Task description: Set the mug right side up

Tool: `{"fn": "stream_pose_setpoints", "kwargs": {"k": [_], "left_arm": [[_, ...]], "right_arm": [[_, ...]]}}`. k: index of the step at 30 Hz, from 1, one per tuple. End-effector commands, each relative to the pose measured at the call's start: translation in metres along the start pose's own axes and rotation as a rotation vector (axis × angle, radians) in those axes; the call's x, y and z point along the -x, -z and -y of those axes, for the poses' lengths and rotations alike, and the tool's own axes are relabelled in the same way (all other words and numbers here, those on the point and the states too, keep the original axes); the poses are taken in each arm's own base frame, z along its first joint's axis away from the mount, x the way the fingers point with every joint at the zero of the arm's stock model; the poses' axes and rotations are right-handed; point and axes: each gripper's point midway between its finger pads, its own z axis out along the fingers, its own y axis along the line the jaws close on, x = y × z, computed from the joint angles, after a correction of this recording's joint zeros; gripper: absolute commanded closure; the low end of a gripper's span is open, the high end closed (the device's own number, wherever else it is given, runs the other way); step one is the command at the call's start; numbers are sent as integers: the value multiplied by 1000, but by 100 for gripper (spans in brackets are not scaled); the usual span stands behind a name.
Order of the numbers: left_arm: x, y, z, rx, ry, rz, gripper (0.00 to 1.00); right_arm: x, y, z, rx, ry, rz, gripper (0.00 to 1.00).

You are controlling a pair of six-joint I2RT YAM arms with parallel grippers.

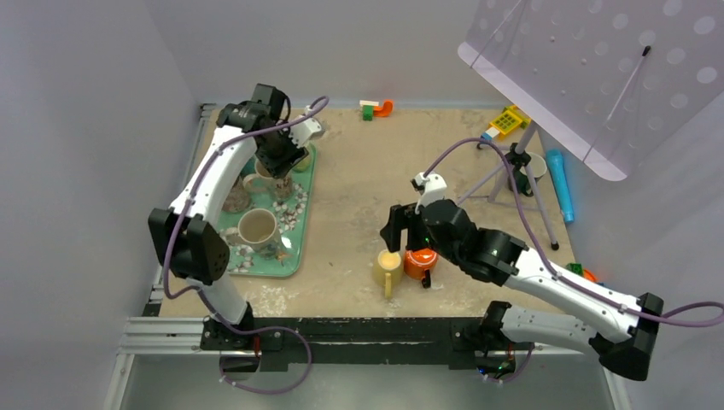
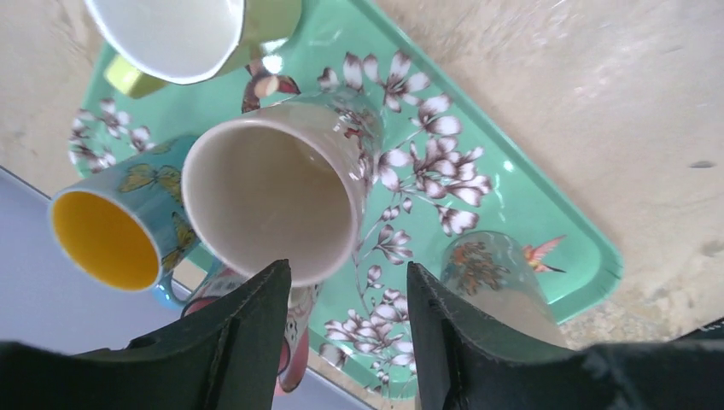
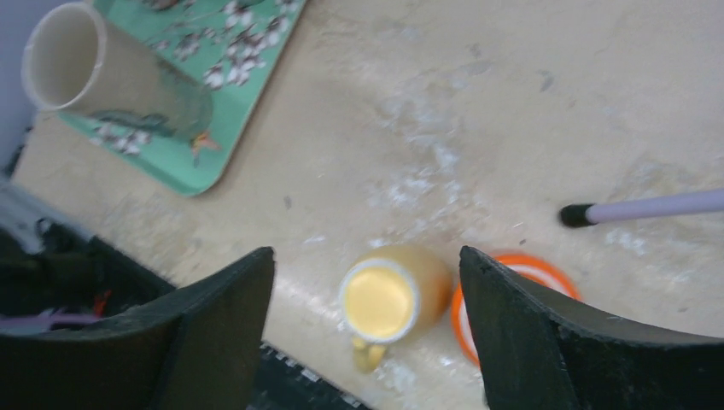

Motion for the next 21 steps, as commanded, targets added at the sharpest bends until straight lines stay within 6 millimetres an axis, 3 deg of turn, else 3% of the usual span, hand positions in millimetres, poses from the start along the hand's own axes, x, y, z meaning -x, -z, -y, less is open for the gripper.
{"fn": "stream_pose_setpoints", "kwargs": {"k": [1,3,6,9,13,18,21], "left_arm": [[16,74,28,-45,8,225,43],[18,87,40,-62,26,292,42],[16,100,56,-76,36,369,40],[10,109,66,-77,39,397,40],[6,116,72,-60,46,442,40],[6,124,82,-87,40,479,39],[7,126,83,-88,44,493,39]], "right_arm": [[-45,20,-18,39,-78,-114,25],[-72,21,-24,25,-89,-184,31],[-110,31,-41,-23,-78,-272,29],[-136,38,-23,-190,-59,-308,29],[-177,15,-33,-156,-40,-357,28],[-186,-4,-13,-254,-59,-280,41],[-183,-17,-15,-250,-65,-228,47]]}}
